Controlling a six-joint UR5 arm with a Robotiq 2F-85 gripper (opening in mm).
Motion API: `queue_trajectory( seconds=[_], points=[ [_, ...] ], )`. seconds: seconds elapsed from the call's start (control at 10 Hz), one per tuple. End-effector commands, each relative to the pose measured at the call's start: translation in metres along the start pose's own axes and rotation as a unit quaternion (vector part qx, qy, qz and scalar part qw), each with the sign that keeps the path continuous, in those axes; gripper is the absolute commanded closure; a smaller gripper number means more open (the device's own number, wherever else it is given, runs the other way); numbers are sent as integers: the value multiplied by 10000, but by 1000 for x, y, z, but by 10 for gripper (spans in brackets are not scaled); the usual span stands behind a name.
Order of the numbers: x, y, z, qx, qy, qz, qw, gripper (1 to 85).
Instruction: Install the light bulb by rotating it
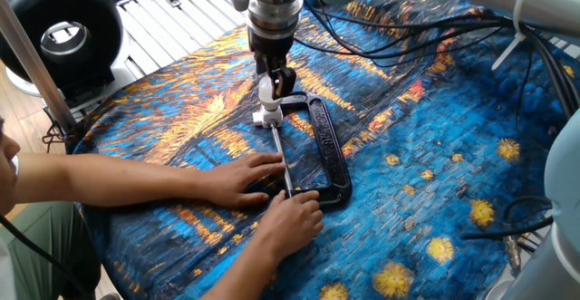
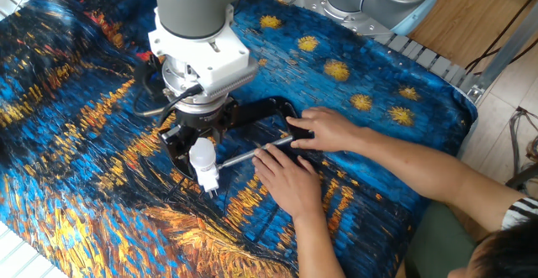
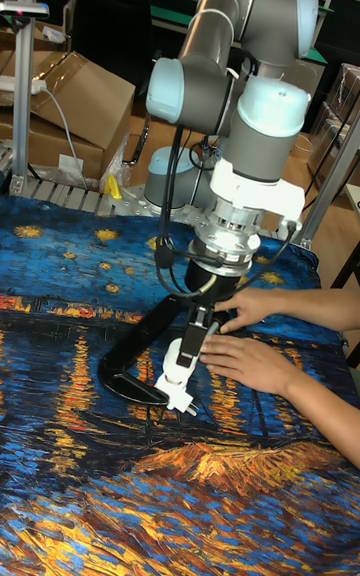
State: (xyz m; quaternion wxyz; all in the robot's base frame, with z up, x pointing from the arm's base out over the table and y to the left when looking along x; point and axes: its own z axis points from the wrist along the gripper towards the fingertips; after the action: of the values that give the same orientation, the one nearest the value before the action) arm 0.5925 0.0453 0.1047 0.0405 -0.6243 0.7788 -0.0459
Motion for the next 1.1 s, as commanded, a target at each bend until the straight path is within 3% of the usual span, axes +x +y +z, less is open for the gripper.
queue_trajectory(
  seconds=[0.0,0.7,1.0],
  points=[
    [-3,2,5,21,-73,44,10000,217],
    [-1,0,12,30,-131,135,9998,267],
    [0,1,12,25,-116,225,9997,357]
  ],
)
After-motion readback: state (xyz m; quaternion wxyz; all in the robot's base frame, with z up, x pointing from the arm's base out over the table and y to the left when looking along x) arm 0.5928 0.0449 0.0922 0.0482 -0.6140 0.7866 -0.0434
